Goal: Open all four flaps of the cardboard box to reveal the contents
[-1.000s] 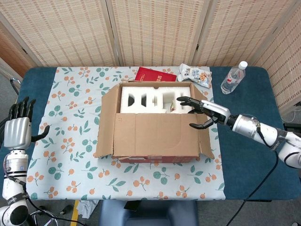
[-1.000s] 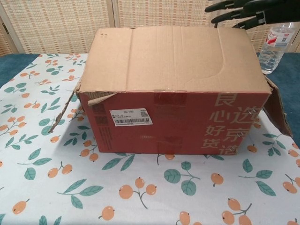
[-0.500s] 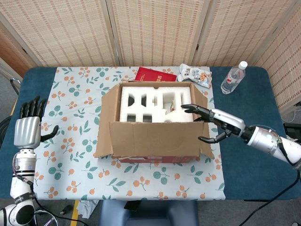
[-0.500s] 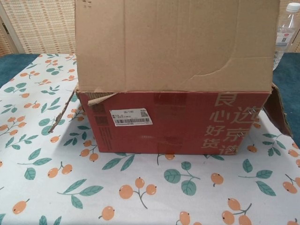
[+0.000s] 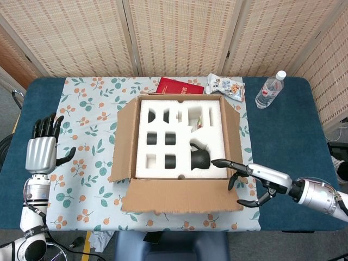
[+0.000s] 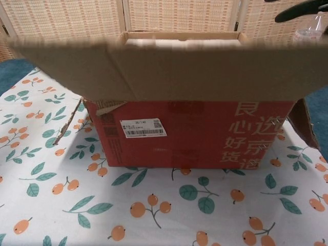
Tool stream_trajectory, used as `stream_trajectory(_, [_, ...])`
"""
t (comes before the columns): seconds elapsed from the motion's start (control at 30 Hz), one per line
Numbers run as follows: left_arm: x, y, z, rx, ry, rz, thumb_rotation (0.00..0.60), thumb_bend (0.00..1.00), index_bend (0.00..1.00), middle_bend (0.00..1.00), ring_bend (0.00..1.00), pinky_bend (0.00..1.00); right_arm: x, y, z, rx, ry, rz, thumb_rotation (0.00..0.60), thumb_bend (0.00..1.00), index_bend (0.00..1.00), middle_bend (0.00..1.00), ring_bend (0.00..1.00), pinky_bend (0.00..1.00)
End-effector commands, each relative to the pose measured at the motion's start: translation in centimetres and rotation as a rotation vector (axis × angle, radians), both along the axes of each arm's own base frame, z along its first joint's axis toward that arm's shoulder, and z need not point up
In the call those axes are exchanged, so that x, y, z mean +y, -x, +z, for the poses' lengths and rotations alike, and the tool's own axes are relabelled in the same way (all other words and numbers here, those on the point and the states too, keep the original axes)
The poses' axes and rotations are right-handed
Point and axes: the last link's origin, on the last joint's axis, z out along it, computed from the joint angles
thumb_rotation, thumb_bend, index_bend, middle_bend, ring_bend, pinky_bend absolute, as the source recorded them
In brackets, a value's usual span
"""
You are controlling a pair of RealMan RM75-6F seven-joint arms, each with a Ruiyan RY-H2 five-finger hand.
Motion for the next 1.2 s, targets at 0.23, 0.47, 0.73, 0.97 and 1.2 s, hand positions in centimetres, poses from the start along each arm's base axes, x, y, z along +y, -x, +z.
stream_trajectory(0.23, [-0.3, -0.4, -0.2, -0.002, 0.012, -0.010, 0.496, 0.35, 0.00, 0.00, 0.00, 0.01, -1.0, 2.0, 1.5, 0.177, 0.331, 0.030, 0.600, 0.42, 0.00, 0.00, 0.00, 0.29])
stream_trajectory(0.47, [-0.8, 0.4, 0.0, -0.025, 0.035, -0.010, 0.497, 0.35, 0.00, 0.00, 0.00, 0.02, -0.7, 3.6, 0.2, 0.490, 0.739, 0.124, 0.600, 0.42, 0.00, 0.00, 0.00, 0.17])
stream_trajectory(0.73, [-2.9, 1.7, 0.6, -0.054, 0.076, -0.017, 0.498, 0.35, 0.00, 0.00, 0.00, 0.02, 1.3, 6.6, -3.2, 0.767, 1.160, 0.084, 0.600, 0.42, 0.00, 0.00, 0.00, 0.15])
stream_trajectory(0.97, [-5.5, 3.5, 1.1, -0.065, 0.141, -0.004, 0.495, 0.35, 0.00, 0.00, 0.00, 0.02, 4.0, 10.3, -5.0, 0.971, 1.240, -0.028, 0.600, 0.42, 0.00, 0.00, 0.00, 0.01])
stream_trajectory(1.2, [-7.3, 5.9, 1.7, -0.041, 0.177, 0.020, 0.498, 0.35, 0.00, 0.00, 0.01, 0.02, 7.1, 12.7, -6.3, 1.043, 1.239, -0.137, 0.600, 0.42, 0.00, 0.00, 0.00, 0.00])
